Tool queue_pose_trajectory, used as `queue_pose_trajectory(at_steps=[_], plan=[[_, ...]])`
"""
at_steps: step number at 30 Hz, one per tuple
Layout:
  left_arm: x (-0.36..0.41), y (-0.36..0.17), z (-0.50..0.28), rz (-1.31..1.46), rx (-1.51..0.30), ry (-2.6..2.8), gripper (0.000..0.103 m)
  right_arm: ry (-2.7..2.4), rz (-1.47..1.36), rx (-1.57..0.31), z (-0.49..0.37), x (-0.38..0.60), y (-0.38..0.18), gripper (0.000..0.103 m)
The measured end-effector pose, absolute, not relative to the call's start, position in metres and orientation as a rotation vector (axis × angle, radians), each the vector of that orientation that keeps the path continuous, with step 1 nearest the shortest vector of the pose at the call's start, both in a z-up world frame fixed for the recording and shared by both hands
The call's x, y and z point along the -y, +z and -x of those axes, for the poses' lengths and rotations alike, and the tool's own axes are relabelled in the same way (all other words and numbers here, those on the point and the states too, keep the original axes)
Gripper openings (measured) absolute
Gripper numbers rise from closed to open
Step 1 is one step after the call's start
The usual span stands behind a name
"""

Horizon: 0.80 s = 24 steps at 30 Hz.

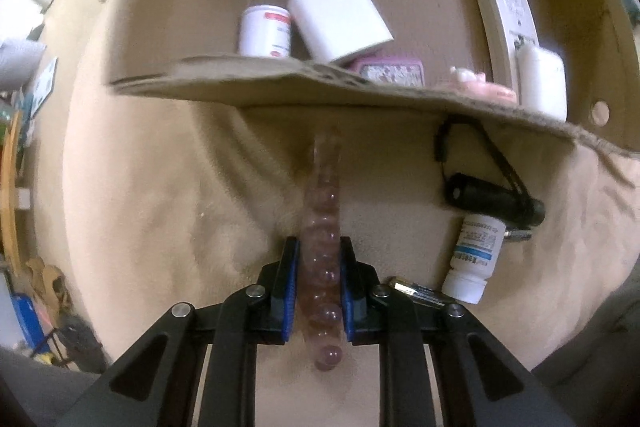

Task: Organize rigid objects
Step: 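Carry the black stick and pink toy into the box and open both tools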

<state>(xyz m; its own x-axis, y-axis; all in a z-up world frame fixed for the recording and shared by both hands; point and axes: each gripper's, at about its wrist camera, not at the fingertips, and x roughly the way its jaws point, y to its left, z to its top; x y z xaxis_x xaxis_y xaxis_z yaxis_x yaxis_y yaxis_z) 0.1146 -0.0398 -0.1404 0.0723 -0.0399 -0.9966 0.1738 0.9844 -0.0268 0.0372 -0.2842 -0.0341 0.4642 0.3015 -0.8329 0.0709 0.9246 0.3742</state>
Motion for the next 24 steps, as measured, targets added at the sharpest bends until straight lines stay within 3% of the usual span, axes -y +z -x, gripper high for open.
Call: queue_pose_trajectory(at_steps=[8, 14, 24], plan=[[0.048, -0.098, -0.086, -0.066, -1.379, -0.16, 0.017, 0.154, -0.387, -1.059, -0.033, 0.284, -0.028, 0.021], [0.042, -0.041, -0.063, -0.099, -1.169, -0.148, 0.017, 0.164, -0.378, -1.018, -0.032, 0.283, -0.019, 0.021], [0.05, 0.035, -0.098, -0.054, -0.98, -0.159, 0.017, 0.157, -0.363, -0.964, -0.044, 0.291, -0.006, 0.021]])
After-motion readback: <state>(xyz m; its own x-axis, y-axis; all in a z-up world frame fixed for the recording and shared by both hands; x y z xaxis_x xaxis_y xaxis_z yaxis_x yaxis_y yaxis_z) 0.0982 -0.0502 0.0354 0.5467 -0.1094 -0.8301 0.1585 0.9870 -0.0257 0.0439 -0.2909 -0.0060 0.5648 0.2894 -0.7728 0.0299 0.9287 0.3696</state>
